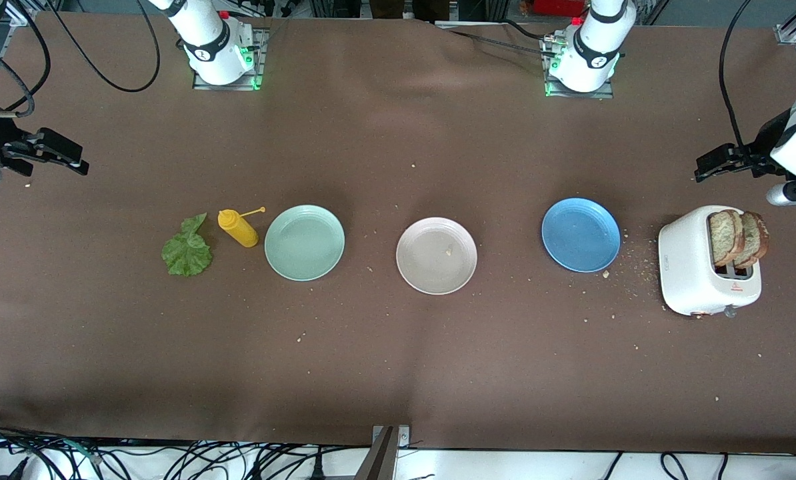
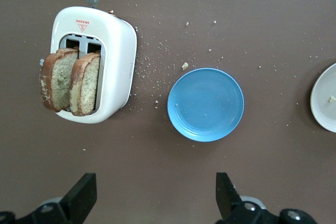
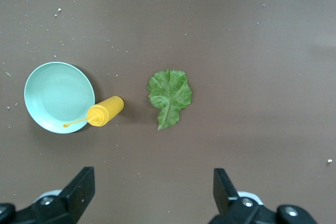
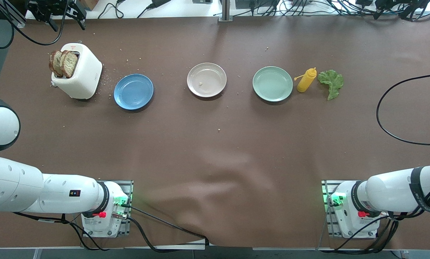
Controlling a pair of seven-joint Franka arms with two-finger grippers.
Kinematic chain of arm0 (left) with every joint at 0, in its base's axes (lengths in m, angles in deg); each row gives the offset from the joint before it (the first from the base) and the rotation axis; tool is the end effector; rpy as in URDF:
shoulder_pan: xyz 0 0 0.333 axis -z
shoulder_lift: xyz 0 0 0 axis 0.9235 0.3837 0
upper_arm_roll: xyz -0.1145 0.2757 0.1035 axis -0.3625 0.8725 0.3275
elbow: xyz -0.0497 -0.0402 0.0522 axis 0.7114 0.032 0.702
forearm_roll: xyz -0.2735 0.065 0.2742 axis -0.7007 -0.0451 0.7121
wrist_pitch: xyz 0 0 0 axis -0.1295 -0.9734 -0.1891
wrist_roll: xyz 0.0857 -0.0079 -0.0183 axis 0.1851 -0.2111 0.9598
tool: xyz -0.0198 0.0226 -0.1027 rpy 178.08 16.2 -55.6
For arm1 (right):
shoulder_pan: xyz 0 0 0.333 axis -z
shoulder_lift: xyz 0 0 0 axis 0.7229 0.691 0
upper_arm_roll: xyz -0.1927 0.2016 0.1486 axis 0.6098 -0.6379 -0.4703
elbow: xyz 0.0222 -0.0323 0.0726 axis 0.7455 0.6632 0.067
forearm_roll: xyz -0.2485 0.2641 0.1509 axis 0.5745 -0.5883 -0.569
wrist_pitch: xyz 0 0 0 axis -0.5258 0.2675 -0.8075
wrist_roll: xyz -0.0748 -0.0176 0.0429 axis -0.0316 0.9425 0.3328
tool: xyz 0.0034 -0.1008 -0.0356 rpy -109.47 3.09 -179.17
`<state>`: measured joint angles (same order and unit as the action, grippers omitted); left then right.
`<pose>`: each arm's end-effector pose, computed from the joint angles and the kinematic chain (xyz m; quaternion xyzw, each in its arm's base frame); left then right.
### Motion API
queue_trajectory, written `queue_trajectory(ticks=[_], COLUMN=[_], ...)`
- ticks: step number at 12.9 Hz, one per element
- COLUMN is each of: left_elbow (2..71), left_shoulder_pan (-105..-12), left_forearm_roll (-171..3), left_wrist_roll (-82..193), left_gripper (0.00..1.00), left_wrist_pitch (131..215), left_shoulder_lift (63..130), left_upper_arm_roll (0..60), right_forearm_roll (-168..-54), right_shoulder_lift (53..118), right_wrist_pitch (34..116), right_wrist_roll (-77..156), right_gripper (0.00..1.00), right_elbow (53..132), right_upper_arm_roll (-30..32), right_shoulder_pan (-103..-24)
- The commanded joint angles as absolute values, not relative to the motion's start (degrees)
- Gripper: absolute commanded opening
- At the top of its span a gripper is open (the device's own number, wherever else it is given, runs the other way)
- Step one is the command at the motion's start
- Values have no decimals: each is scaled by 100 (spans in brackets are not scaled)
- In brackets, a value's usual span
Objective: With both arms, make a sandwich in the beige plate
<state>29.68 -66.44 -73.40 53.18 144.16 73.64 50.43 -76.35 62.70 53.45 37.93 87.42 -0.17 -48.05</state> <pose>0.5612 0.0170 0.5703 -0.9966 -0.0491 0.0640 0.0180 0.5620 -0.0202 0.5894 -0.9998 -0.0086 0.0080 0.0168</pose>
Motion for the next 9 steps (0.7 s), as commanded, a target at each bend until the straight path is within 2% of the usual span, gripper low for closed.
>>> queue_trajectory(ticks=[1,9], left_elbow=[2828,2845], left_shoulder_pan=[-6726,-6744], left_forearm_roll=[-7331,-7358], left_wrist_roll=[5226,5226], left_gripper=[100,100], left_wrist_pitch=[14264,14238], left_shoulder_lift=[7440,7475], left_upper_arm_roll=[4983,4992], right_forearm_roll=[-7653,-7661], right_shoulder_lift=[6186,6221], right_wrist_pitch=[5351,5351], right_wrist_roll=[3816,3807], right_gripper=[100,100], right_elbow=[8801,8722], right_upper_arm_roll=[-40,-84], right_shoulder_pan=[-4796,-4805])
